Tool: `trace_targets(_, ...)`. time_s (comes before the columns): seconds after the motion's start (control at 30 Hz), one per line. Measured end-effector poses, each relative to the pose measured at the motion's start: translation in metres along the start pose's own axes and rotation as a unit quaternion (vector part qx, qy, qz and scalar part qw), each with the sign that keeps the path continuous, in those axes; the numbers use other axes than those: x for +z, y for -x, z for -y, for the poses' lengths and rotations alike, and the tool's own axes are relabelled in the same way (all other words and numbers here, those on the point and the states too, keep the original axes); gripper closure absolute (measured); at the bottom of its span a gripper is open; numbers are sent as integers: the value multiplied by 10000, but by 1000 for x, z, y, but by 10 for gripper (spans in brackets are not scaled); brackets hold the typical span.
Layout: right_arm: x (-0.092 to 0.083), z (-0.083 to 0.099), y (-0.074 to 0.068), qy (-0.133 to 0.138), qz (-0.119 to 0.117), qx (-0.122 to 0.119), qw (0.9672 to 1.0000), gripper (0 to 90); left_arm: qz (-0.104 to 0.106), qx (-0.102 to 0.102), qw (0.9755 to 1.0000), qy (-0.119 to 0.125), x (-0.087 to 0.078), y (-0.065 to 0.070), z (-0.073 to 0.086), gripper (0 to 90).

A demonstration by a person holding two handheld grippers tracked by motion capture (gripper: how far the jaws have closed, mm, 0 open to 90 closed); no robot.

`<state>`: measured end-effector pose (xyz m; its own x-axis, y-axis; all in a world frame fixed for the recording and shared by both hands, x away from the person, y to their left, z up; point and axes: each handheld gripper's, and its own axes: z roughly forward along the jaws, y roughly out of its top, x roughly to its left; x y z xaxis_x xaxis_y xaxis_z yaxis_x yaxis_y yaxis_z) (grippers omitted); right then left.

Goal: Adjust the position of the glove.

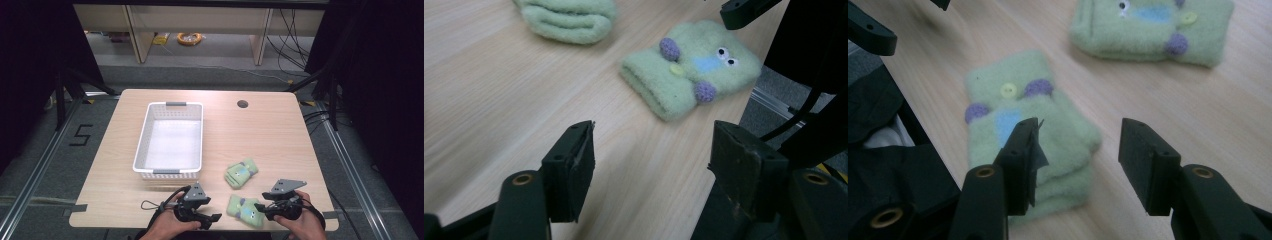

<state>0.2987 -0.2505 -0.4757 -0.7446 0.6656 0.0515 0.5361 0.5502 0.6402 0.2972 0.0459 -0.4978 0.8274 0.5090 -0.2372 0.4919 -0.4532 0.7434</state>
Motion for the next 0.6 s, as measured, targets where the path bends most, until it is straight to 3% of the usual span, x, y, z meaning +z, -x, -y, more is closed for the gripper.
trace_targets(0.17, 2, 2, -2, -164, 19, 250, 9996, 551, 204, 0, 9998, -68, 16, 3, -10, 406)
trace_targets(0.2, 2, 2, -2, -161, 9, 259, 9995, 558, 269, -142, 9995, -6, 19, 5, -12, 416)
trace_targets(0.27, 5, 4, -2, -59, 53, 204, 9998, 560, 246, -16, 9997, -66, 24, 5, -15, 426)
trace_targets(0.5, 7, 7, -3, -321, 31, 383, 9987, 577, 238, 24, 9995, -212, 43, 9, -21, 449)
trace_targets(0.6, 13, 9, -1, -192, 4, 426, 9989, 602, 238, 65, 9992, -314, 51, 8, -22, 468)
